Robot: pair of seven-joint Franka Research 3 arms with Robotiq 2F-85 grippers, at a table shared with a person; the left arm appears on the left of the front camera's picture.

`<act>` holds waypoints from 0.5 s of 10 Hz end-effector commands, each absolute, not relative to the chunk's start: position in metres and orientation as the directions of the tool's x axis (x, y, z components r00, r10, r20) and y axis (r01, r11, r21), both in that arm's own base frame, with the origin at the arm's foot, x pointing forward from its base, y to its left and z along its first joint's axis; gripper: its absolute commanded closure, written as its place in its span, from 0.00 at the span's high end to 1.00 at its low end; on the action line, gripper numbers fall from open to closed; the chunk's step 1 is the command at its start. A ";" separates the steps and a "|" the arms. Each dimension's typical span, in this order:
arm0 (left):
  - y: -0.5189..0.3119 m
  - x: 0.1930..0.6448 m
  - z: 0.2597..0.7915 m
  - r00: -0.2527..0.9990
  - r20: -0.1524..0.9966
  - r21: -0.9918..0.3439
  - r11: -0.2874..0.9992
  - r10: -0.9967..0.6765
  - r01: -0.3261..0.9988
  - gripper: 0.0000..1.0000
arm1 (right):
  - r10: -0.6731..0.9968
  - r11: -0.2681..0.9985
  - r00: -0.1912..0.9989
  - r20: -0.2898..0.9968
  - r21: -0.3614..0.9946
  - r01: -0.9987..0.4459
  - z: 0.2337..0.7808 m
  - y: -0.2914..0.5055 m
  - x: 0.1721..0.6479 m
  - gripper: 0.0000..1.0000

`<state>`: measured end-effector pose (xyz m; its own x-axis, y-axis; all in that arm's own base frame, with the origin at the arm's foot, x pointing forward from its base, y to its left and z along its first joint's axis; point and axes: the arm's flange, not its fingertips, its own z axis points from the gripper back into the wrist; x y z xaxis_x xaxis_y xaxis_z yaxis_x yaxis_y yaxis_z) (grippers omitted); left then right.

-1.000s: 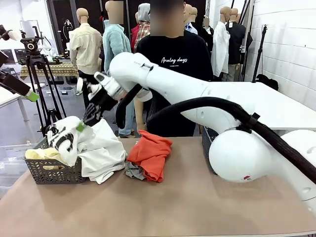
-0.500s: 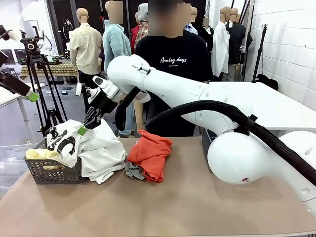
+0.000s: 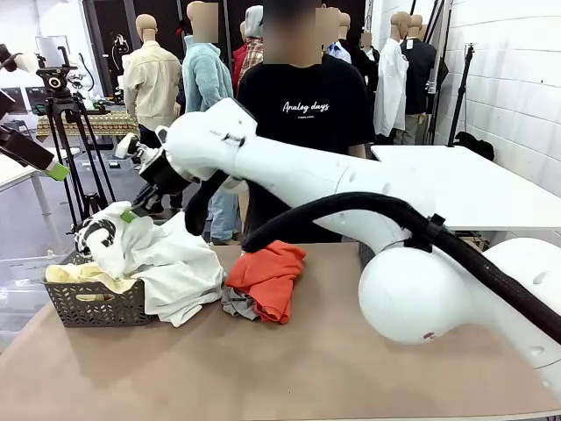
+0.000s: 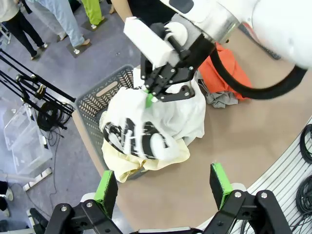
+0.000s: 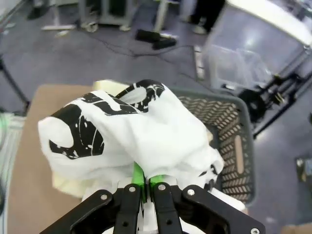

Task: Sort the tops and bottoms.
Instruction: Sort the clothes according to human instructions.

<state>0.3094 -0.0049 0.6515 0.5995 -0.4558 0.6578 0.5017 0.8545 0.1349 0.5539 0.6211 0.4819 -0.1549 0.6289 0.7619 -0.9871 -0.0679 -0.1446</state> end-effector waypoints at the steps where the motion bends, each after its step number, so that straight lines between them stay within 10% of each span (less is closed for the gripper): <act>1: -0.005 0.311 0.654 0.607 0.656 0.137 0.861 -0.449 0.489 0.99 | 0.759 0.081 -0.019 0.651 -0.124 -0.989 0.497 0.708 0.615 0.00; 4: -0.005 0.311 0.654 0.607 0.656 0.137 0.861 -0.449 0.489 0.99 | 0.782 0.092 0.031 0.622 -0.066 -0.994 0.479 0.749 0.657 0.00; 5: -0.005 0.311 0.654 0.607 0.656 0.137 0.861 -0.449 0.489 0.99 | 0.748 0.096 -0.017 0.663 -0.133 -0.986 0.461 0.634 0.545 0.00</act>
